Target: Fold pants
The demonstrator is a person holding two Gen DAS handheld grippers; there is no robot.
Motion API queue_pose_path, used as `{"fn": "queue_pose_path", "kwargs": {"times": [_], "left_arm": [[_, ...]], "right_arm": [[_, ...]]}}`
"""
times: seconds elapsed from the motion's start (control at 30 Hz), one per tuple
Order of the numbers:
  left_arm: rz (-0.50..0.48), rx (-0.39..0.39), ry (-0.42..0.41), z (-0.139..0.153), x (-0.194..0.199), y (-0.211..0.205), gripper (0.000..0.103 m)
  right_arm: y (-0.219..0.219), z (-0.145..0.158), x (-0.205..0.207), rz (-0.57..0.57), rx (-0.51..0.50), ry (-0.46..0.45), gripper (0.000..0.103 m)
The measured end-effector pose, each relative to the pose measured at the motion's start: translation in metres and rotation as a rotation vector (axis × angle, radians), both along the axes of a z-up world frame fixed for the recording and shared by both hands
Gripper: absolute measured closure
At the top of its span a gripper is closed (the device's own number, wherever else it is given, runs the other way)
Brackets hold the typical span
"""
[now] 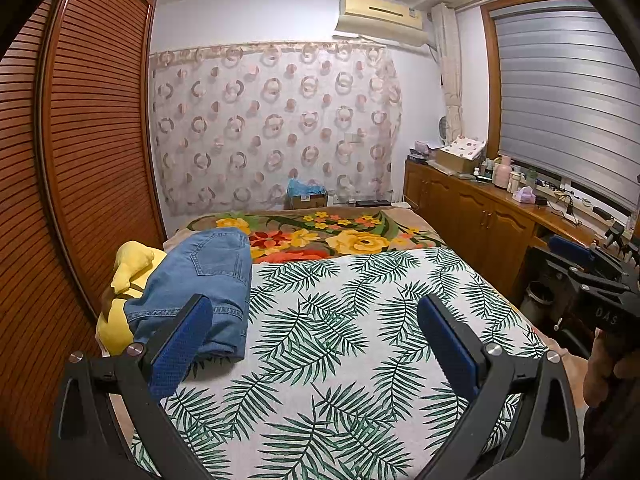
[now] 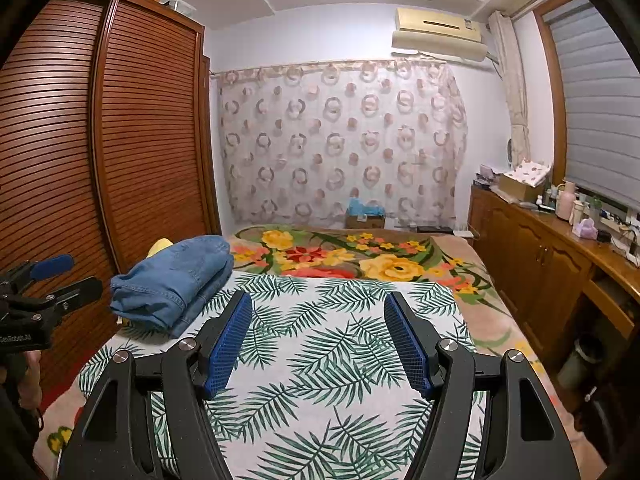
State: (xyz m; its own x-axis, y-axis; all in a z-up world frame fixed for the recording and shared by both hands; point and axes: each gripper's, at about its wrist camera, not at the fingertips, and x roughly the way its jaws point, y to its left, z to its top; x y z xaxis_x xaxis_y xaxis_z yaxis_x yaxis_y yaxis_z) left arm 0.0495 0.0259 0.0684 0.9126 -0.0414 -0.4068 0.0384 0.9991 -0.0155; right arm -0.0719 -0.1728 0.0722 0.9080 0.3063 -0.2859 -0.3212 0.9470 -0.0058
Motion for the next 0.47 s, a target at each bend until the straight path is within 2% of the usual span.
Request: {"fn": "queue_pose_path", "kwargs": {"times": [0.47], "left_arm": [[0.001, 0.000, -0.003, 0.0000, -0.0006, 0.0003, 0.001]], "right_arm": [[-0.0023, 0.0012, 0.0003, 0.007, -0.002, -0.009, 0.033]]}}
